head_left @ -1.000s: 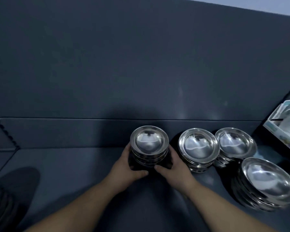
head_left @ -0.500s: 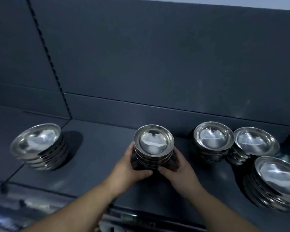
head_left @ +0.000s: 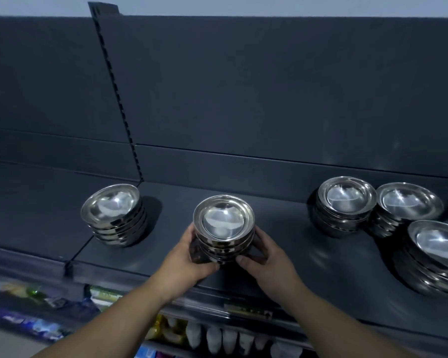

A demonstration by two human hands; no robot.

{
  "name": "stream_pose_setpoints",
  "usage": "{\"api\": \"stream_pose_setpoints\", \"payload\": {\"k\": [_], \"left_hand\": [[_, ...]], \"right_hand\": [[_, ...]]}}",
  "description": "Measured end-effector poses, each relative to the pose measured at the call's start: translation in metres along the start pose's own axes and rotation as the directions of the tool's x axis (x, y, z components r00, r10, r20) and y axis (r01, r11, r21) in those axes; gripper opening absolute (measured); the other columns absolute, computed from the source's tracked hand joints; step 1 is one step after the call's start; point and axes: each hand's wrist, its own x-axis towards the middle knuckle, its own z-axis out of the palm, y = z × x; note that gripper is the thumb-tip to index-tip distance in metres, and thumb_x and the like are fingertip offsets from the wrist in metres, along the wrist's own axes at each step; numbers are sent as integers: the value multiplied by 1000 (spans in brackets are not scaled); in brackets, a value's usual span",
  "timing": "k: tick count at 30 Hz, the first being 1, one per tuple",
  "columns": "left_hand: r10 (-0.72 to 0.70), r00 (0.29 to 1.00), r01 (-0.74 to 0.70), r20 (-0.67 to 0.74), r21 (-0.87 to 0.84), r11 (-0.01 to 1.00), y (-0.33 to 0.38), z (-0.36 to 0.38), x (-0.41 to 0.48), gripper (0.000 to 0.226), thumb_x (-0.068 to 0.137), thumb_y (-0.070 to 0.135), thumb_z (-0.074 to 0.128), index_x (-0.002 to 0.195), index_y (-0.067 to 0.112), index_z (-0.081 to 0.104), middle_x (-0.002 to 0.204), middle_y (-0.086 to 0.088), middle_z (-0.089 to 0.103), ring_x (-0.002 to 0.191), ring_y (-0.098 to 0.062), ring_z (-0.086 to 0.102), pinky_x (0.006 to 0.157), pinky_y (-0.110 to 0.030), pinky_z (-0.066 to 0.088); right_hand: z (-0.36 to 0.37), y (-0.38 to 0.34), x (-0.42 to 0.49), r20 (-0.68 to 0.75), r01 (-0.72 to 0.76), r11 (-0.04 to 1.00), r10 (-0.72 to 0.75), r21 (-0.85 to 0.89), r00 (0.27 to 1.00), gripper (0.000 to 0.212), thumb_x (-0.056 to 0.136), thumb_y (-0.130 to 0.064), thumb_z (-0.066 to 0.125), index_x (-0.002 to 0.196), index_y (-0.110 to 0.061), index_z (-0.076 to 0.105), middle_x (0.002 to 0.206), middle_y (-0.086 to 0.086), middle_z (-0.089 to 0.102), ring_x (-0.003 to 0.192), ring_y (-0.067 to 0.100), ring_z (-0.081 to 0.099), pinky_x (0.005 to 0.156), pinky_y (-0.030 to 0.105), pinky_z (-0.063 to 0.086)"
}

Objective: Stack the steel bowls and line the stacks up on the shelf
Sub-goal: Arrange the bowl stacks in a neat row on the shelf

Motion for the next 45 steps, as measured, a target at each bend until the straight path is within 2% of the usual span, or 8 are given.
{"api": "stream_pose_setpoints", "payload": {"k": [4, 10, 15, 19, 25, 30, 36, 45], "left_hand": [[-13, 999, 11, 43, 62, 998, -9, -39, 7, 91, 59, 19, 83, 136, 37, 38, 123, 6, 65, 117, -11, 60, 105, -43, 44], [-15, 998, 5, 65, 153, 988, -24, -77, 20, 97, 53, 25, 83, 138, 30, 37, 120, 11, 64, 108, 2, 61, 102, -34, 48], [20, 996, -38, 85, 218, 975, -28, -86, 20, 88, 64, 17, 87, 134, 32, 35, 116, 22, 57, 106, 12, 54, 82, 0, 40], [47, 999, -50, 21, 204, 978, -19, -86, 13, 84, 66, 10, 85, 128, 32, 33, 106, 27, 51, 86, 29, 50, 68, 7, 37], [78, 993, -61, -88, 180, 982, -20, -80, 6, 98, 63, 16, 88, 142, 30, 31, 115, 26, 50, 114, 1, 50, 81, 0, 39], [103, 988, -69, -118, 259, 963, -23, -74, 5, 99, 61, 26, 89, 141, 33, 32, 116, 23, 53, 116, -2, 50, 93, -18, 39], [129, 983, -89, -127, 280, 956, -18, -73, 5, 98, 60, 22, 89, 140, 33, 34, 110, 33, 49, 114, 1, 48, 89, -11, 35], [130, 988, -98, -82, 314, 944, -14, -83, 8, 105, 59, 17, 89, 143, 36, 28, 123, 20, 50, 121, -2, 46, 102, -20, 35]], "right_hand": [[35, -7, 4, -35, -12, 1000, 13, 5, 999, 64, 82, 0, 72, 126, -37, 45, 117, -26, 58, 105, -20, 56, 84, 3, 45], [79, -11, 6, -133, -47, 999, 47, -2, 990, 70, 80, -3, 74, 139, -28, 46, 124, -17, 61, 111, -14, 56, 100, 14, 45], [93, -6, -1, -182, -39, 999, 34, -24, 983, 71, 79, -3, 75, 137, -31, 46, 130, -15, 60, 117, -6, 56, 99, 18, 47], [93, -7, -4, -171, -93, 992, 77, -86, 982, 76, 70, -25, 82, 136, -36, 47, 127, -21, 59, 116, -1, 58, 103, 31, 49], [80, -24, 4, -145, -80, 973, 49, -216, 988, 92, 67, -29, 87, 144, -30, 37, 137, -19, 48, 126, 3, 47, 107, 26, 40], [75, -30, 9, -93, -5, 942, -27, -336, 995, 83, 71, -25, 84, 142, -34, 41, 127, -20, 53, 121, -2, 46, 100, 14, 35], [76, -22, 9, -126, 2, 954, -42, -301, 991, 79, 70, -23, 85, 137, -37, 46, 122, -22, 57, 119, -2, 50, 98, 13, 37], [79, -14, 6, -158, -18, 949, -33, -314, 987, 75, 70, -28, 85, 135, -36, 48, 118, -22, 58, 115, -1, 54, 98, 19, 42]]}}
